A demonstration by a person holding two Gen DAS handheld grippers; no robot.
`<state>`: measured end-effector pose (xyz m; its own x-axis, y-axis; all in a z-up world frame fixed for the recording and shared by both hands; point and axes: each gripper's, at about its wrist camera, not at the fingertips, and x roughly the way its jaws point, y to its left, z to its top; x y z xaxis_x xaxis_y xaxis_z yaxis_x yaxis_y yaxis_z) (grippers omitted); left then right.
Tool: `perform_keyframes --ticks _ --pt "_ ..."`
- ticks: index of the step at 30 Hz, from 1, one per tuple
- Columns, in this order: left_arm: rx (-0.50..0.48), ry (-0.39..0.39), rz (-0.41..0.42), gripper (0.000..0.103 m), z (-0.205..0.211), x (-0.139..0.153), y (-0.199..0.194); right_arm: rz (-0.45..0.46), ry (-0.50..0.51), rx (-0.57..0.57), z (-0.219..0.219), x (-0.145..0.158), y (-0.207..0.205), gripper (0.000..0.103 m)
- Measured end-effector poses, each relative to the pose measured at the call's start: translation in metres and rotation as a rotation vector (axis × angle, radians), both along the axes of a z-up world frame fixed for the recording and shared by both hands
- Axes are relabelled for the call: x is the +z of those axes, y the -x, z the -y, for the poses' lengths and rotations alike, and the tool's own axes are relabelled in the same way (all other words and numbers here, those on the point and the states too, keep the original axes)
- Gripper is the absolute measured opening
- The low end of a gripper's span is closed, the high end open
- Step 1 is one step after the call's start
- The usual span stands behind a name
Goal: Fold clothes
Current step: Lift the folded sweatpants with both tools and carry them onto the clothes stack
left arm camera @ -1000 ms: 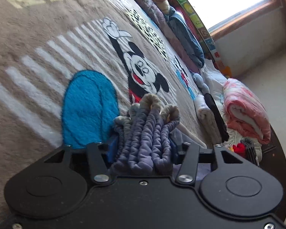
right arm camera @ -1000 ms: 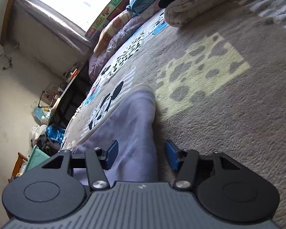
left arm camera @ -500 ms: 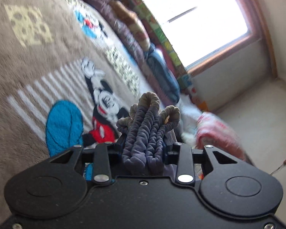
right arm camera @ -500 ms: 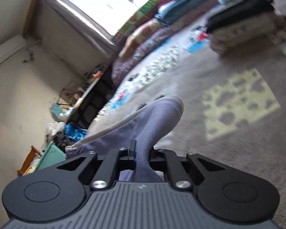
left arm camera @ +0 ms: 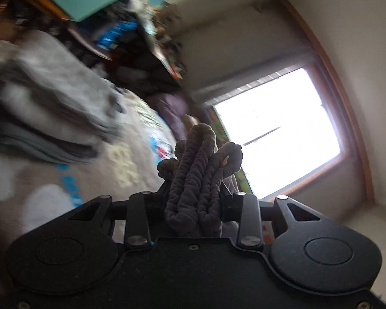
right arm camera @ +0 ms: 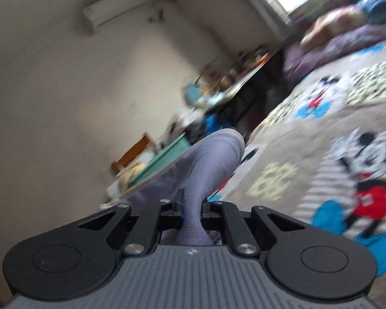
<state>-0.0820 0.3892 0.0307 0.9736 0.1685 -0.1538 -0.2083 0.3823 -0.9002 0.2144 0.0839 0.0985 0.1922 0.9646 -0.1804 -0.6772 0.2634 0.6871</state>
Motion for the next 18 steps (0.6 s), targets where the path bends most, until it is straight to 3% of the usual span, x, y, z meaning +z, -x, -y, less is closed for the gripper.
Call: perform_keyframes --ticks 7,13,18 --pt "0.139 0.035 -0.083 0.033 -0.054 -0.021 0.051 -0.018 0.108 0.197 -0.123 -0.02 0.026 0.011" --pt "0.201 -0.008 -0.021 0.033 -0.109 0.009 0.046 0.031 0.086 0.263 -0.188 -0.007 0.016 0.011" --pt "0.225 -0.034 0.033 0.033 -0.152 0.029 0.027 0.032 -0.001 0.282 -0.236 0.023 -0.023 0.011"
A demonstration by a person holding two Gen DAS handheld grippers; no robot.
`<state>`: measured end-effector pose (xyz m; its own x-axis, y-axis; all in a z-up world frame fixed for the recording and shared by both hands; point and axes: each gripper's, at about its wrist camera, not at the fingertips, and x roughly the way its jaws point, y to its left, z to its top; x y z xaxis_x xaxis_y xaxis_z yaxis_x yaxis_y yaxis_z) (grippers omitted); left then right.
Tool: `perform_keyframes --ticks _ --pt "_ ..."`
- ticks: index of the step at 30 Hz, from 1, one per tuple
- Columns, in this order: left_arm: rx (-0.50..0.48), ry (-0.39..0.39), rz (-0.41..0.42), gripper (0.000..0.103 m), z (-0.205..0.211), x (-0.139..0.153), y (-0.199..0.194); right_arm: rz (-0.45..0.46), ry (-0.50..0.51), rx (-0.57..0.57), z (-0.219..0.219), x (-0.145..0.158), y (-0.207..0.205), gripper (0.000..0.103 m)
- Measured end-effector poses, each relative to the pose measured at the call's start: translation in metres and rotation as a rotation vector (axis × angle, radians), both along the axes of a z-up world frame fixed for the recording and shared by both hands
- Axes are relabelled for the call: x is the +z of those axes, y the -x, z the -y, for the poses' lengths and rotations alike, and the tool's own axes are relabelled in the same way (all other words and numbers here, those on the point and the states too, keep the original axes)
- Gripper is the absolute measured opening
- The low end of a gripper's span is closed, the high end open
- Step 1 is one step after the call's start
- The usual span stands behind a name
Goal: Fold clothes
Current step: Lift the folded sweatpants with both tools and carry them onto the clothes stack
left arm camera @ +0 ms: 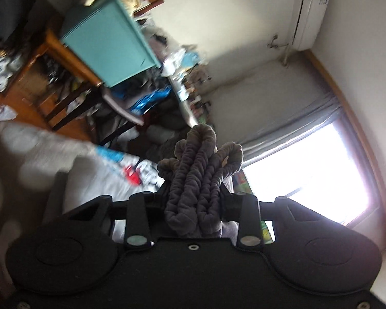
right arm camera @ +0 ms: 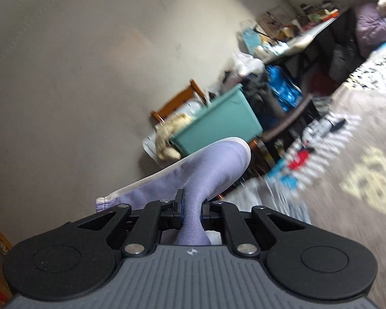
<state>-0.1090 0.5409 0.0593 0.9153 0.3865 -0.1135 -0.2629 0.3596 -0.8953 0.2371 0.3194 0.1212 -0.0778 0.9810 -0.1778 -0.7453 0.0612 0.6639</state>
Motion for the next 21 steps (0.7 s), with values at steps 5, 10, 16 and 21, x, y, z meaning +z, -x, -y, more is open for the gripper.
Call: perform_keyframes --ticks 5,10,16,21 --pt "0.031 0.1 -0.13 0.034 -0.046 -0.061 -0.024 -0.055 0.031 0.022 -0.052 -0.022 -0.041 0.011" --pt "0.031 0.231 -0.195 0.036 -0.061 -0.122 -0.027 -0.104 0.278 -0.079 -0.097 -0.114 -0.058 0.013" --pt "0.008 0.145 -0.216 0.041 -0.061 -0.11 -0.028 -0.093 0.264 -0.111 -0.089 -0.114 -0.056 0.021" --pt "0.06 0.014 -0.257 0.063 -0.042 -0.088 -0.01 -0.056 0.215 -0.205 -0.067 -0.1 -0.06 0.038"
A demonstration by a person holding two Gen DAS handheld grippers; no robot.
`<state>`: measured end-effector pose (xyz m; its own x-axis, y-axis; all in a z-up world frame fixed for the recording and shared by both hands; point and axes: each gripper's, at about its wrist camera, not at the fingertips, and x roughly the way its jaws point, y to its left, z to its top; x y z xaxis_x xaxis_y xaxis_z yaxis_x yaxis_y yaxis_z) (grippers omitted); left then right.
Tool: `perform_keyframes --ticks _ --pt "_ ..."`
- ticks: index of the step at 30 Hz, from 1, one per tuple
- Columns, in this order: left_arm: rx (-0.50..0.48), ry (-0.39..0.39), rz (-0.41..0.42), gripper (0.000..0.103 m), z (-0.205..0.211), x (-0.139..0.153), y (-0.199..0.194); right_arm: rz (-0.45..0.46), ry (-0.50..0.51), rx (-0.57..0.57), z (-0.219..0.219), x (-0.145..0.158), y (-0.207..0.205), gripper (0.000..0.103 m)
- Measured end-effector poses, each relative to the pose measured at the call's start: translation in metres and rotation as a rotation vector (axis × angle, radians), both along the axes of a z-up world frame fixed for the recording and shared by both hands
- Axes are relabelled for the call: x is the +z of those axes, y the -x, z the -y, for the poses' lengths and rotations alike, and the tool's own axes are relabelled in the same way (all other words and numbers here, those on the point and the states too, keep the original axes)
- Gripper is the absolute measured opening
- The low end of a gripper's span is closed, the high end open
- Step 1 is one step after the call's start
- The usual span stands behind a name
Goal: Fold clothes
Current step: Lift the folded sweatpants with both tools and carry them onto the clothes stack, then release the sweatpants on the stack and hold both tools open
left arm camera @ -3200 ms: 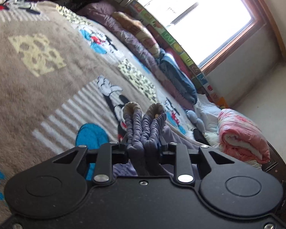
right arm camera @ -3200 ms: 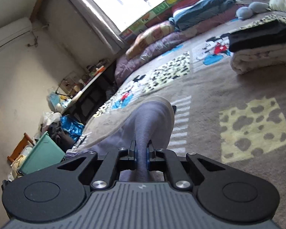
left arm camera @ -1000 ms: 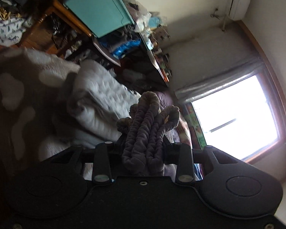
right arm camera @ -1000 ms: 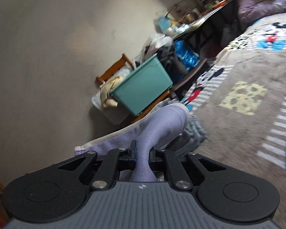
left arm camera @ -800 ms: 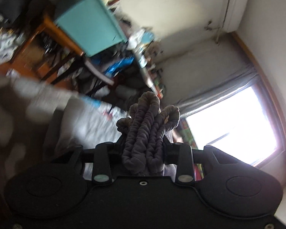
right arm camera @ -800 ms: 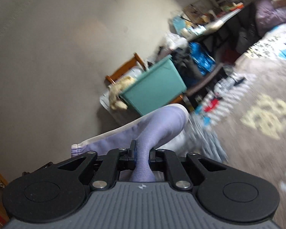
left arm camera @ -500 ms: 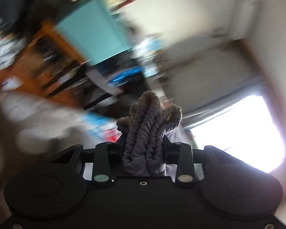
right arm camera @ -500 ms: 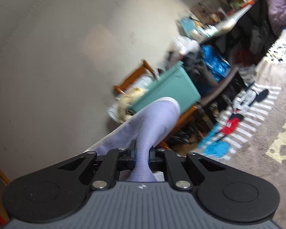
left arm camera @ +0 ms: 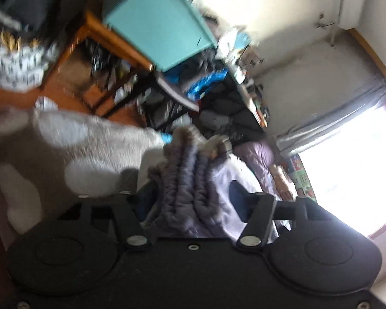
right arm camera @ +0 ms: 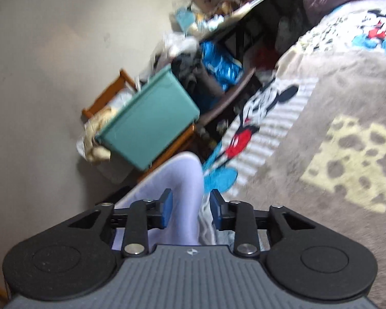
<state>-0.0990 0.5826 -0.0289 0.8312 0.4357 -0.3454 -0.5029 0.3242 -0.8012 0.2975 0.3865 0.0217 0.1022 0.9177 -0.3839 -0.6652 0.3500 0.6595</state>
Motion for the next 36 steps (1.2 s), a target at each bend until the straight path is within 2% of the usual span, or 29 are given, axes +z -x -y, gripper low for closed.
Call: perform_keyframes --ticks 1,3,7,8,10,11,12,14,16,18,20,24,27,30,36 --pt "0.015 -0.024 -0.009 0.064 0.006 0.003 0.004 0.028 0.002 -0.01 0.001 0.002 -0.001 0.04" --pt "0.053 -0.077 -0.037 0.064 0.016 0.01 0.017 0.097 0.011 -0.019 0.011 0.009 0.005 0.05" --pt "0.029 -0.204 -0.085 0.064 0.037 0.03 0.023 0.291 0.059 0.0 0.024 0.025 0.031 0.051" --pt "0.014 -0.236 -0.098 0.065 0.045 0.034 0.023 0.314 0.065 0.003 0.028 0.028 0.038 0.051" --pt "-0.019 -0.298 -0.135 0.07 0.06 0.044 0.024 0.304 0.08 0.012 0.037 0.03 0.052 0.051" --pt "-0.041 -0.322 -0.156 0.08 0.068 0.047 0.023 0.298 0.094 0.02 0.042 0.032 0.06 0.056" --pt "-0.061 -0.332 -0.173 0.088 0.075 0.05 0.023 0.299 0.119 0.031 0.046 0.034 0.069 0.066" --pt "-0.099 -0.331 -0.207 0.09 0.089 0.054 0.022 0.289 0.172 0.029 0.056 0.037 0.086 0.078" --pt "-0.122 -0.334 -0.239 0.093 0.103 0.06 0.022 0.237 0.184 0.019 0.068 0.038 0.098 0.082" --pt "-0.123 -0.365 -0.277 0.102 0.119 0.068 0.024 0.201 0.197 0.004 0.08 0.041 0.11 0.093" --pt "-0.114 -0.404 -0.32 0.103 0.134 0.074 0.026 0.211 0.21 -0.013 0.092 0.047 0.125 0.101" --pt "-0.068 -0.448 -0.454 0.103 0.16 0.087 0.022 0.26 0.263 -0.043 0.108 0.062 0.153 0.103" --pt "-0.054 -0.509 -0.518 0.103 0.181 0.098 0.02 0.289 0.312 -0.049 0.114 0.071 0.168 0.103" --pt "-0.074 -0.575 -0.536 0.103 0.197 0.108 0.023 0.309 0.335 -0.055 0.122 0.078 0.181 0.103" --pt "-0.044 -0.621 -0.584 0.103 0.216 0.131 0.027 0.346 0.35 -0.057 0.136 0.094 0.2 0.103"
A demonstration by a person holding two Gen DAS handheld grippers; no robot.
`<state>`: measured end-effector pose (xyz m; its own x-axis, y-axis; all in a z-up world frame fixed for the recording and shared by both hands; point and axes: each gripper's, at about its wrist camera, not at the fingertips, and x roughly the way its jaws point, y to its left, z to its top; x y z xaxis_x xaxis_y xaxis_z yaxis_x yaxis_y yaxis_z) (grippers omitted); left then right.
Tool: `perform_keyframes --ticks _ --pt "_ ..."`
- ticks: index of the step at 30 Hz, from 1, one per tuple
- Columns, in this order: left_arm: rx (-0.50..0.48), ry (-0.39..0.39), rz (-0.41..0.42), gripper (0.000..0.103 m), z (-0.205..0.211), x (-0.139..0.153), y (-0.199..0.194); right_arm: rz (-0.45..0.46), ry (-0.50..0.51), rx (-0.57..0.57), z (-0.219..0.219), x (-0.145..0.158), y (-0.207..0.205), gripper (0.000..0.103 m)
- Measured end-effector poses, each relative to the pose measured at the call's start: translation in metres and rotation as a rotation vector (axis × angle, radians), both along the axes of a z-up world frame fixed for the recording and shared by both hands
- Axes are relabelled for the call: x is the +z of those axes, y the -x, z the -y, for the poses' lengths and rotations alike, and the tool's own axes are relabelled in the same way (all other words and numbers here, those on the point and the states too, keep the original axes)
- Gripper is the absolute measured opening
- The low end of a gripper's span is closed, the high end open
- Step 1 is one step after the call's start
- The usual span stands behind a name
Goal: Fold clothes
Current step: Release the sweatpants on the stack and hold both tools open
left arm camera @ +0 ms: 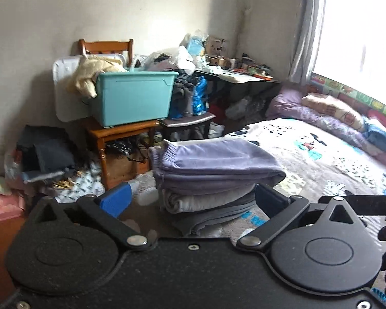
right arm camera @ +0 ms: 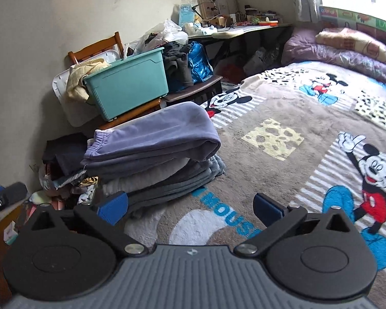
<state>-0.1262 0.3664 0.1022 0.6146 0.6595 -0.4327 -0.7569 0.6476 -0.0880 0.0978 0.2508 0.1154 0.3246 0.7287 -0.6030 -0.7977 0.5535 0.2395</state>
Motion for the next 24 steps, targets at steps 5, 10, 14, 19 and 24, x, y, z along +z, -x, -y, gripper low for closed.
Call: perform_keyframes --ticks 5,10,14,19,24 --pt "0.061 -0.038 -0.085 0.103 0.011 0.006 -0.005 0.016 -0.001 0.007 0.007 0.013 0.012 0.103" --pt "0.074 -0.031 -0.114 0.103 0.012 0.009 0.0 0.025 0.015 0.008 0.009 0.017 0.021 0.103" --pt "0.085 -0.024 -0.123 0.103 0.013 0.009 0.005 0.022 0.02 0.013 0.009 0.017 0.03 0.103" --pt "0.096 -0.027 -0.124 0.103 0.015 0.009 0.011 0.034 0.028 0.025 0.007 0.019 0.043 0.103" --pt "0.089 -0.006 -0.124 0.103 0.013 0.008 0.017 0.049 0.028 0.024 0.007 0.024 0.054 0.103"
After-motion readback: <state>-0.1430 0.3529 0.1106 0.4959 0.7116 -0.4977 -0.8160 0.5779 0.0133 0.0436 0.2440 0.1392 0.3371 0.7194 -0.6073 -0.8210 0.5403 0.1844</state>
